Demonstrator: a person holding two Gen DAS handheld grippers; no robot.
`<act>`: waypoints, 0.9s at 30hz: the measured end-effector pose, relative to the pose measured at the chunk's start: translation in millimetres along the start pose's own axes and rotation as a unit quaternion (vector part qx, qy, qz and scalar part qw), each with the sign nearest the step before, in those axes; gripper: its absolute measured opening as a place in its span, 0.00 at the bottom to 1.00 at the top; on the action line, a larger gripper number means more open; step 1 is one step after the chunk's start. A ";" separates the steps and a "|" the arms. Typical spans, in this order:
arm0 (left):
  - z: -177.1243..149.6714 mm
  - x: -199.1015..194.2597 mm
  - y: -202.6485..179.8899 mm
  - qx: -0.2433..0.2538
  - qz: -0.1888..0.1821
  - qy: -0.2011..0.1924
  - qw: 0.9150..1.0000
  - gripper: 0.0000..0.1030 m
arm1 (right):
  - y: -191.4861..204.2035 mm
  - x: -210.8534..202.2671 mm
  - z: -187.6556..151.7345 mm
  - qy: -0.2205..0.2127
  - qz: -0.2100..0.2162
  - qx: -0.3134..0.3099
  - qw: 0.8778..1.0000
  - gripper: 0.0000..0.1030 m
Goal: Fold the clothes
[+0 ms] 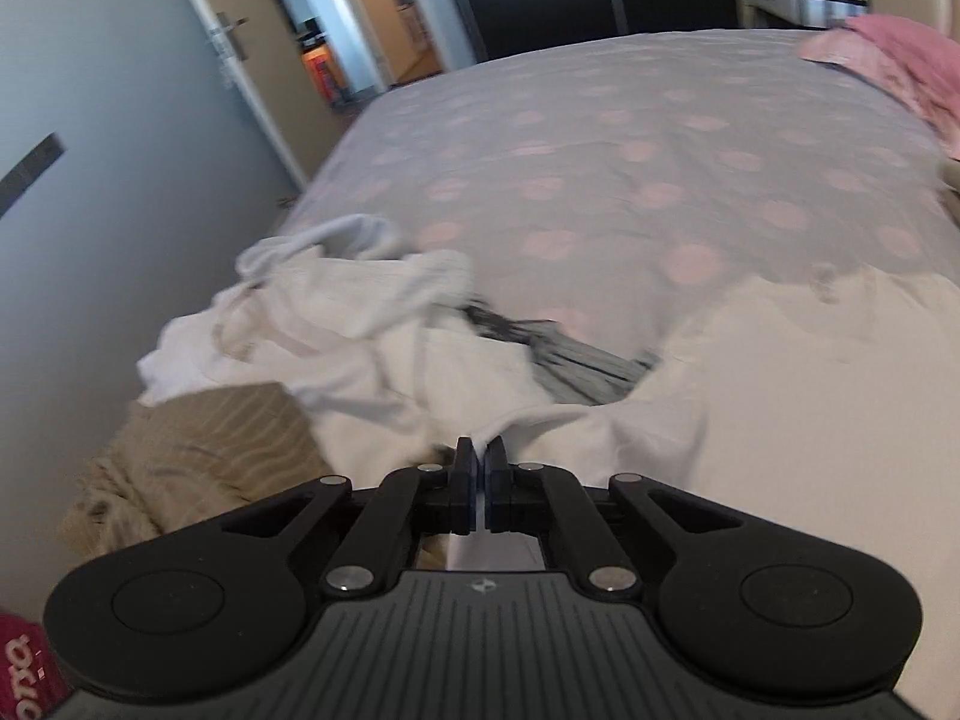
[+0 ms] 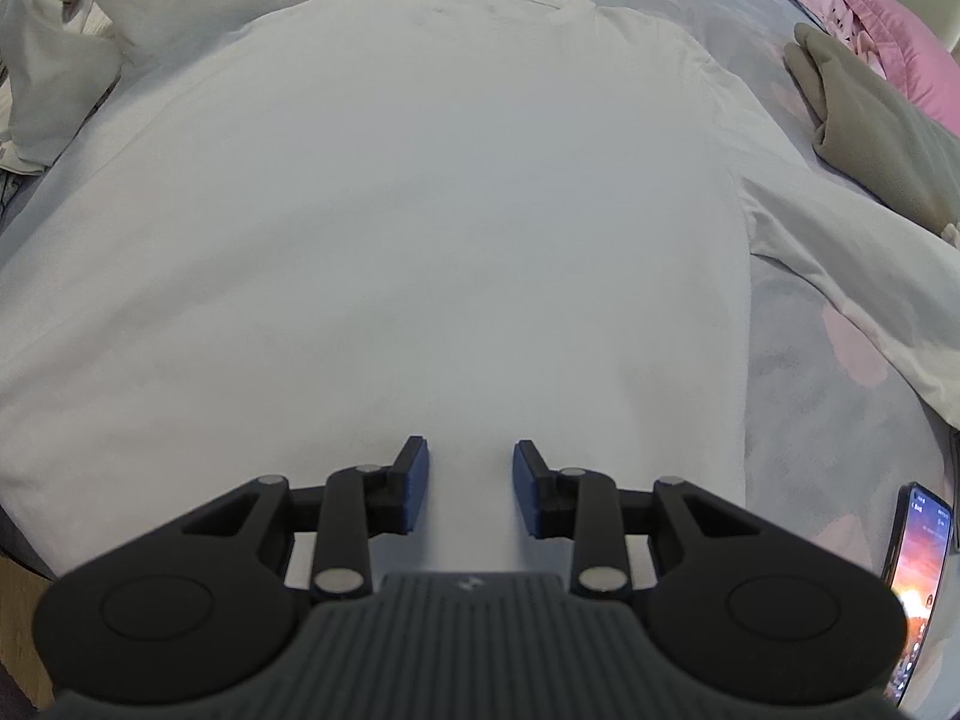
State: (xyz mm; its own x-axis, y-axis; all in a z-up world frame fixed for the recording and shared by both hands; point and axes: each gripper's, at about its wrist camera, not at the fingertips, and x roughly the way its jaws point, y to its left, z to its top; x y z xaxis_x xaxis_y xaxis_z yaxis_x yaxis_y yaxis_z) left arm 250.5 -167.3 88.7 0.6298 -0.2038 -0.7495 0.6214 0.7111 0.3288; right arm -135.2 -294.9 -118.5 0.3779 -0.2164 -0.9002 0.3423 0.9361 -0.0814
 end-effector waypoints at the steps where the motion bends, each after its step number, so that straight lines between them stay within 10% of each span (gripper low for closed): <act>1: 7.2 7.8 9.0 -0.008 0.014 0.007 1.000 0.00 | -0.2 0.1 -0.1 0.000 0.000 0.000 1.000 0.34; 13: -15.4 122.7 55.9 -0.053 0.078 0.084 0.992 0.01 | -3.1 3.7 1.9 0.003 0.001 0.004 1.000 0.37; 18: -24.6 109.4 55.6 -0.047 0.064 0.047 0.996 0.07 | -1.6 5.8 3.9 0.003 -0.002 0.002 1.000 0.38; 23: -26.8 70.0 59.0 -0.069 0.048 0.014 0.996 0.38 | 1.0 5.2 4.7 0.003 -0.007 -0.001 1.000 0.39; 27: -38.6 36.7 44.5 -0.057 0.025 -0.007 0.998 0.38 | 3.2 3.5 4.2 0.003 -0.010 -0.004 1.000 0.39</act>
State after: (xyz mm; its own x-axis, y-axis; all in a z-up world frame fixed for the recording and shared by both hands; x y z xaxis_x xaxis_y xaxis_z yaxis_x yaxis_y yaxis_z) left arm 283.3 -117.1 53.7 0.6659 -0.1759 -0.7250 0.5333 0.7918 0.2977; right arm -129.2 -293.8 -120.0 0.3660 -0.2343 -0.9006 0.3439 0.9333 -0.1031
